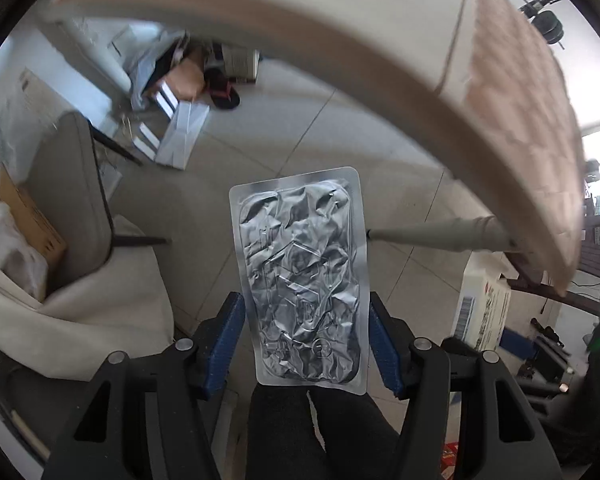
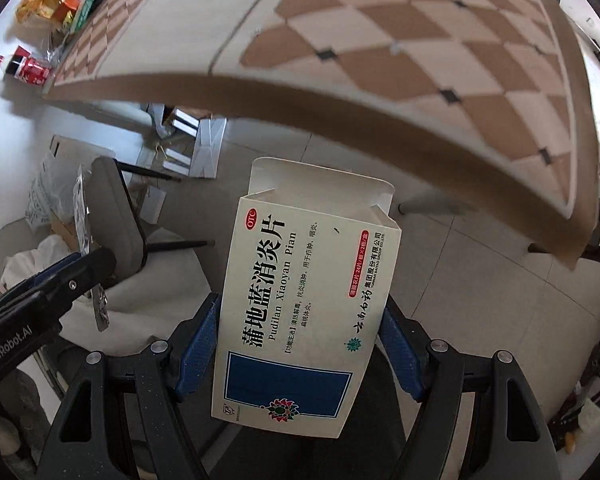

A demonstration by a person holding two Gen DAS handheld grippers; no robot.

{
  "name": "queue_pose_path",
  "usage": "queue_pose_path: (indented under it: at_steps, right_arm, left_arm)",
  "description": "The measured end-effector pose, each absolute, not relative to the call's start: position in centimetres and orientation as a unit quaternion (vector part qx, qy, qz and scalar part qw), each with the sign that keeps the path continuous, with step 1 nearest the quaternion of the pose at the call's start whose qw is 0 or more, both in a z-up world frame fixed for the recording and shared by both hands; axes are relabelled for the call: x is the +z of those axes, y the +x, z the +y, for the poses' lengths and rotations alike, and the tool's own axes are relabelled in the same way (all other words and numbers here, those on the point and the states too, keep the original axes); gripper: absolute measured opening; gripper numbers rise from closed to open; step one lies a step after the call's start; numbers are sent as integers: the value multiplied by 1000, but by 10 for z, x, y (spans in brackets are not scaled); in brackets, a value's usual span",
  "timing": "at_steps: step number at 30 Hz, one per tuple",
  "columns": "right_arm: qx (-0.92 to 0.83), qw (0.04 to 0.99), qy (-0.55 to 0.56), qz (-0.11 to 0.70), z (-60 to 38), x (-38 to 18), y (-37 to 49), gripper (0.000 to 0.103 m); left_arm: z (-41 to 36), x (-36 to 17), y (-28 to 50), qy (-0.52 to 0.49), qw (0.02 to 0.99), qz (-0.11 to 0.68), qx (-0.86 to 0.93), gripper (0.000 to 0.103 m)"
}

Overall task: Collect trash
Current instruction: 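Carry blister pack and box over the bin and open both tools to drop them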

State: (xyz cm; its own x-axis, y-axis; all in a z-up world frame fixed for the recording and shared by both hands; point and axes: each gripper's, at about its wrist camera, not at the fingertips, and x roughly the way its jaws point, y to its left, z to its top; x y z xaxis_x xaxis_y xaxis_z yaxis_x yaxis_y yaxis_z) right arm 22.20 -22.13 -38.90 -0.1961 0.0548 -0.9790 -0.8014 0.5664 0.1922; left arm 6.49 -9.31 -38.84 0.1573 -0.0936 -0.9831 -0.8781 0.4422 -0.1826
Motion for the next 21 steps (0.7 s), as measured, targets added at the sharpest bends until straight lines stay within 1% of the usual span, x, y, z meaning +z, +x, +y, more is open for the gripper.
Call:
queue_pose_path:
  at_steps: [7,13,19,20,21]
  right_arm:
    - [335,543,-279,718,-258,-526,209,77]
    - [304,560,-247,730,-253,-632,240,77]
    - [304,567,-229,730,-214,-711,267,78]
    - [305,570,-227,728,-208,-721,269,78]
    - [308,568,-227,729,-200,-728,272,78]
  left_arm:
    - [-78,-523,79,-481,598,576,281,57]
    - [-57,-625,116,-485,590,594,253,58]
    - [-47,-685,148,-466,575,637,217,60]
    - [-47,-689,151,-461,575,640,215,61]
    - [-46,-691,152,-461,577,640,213,67]
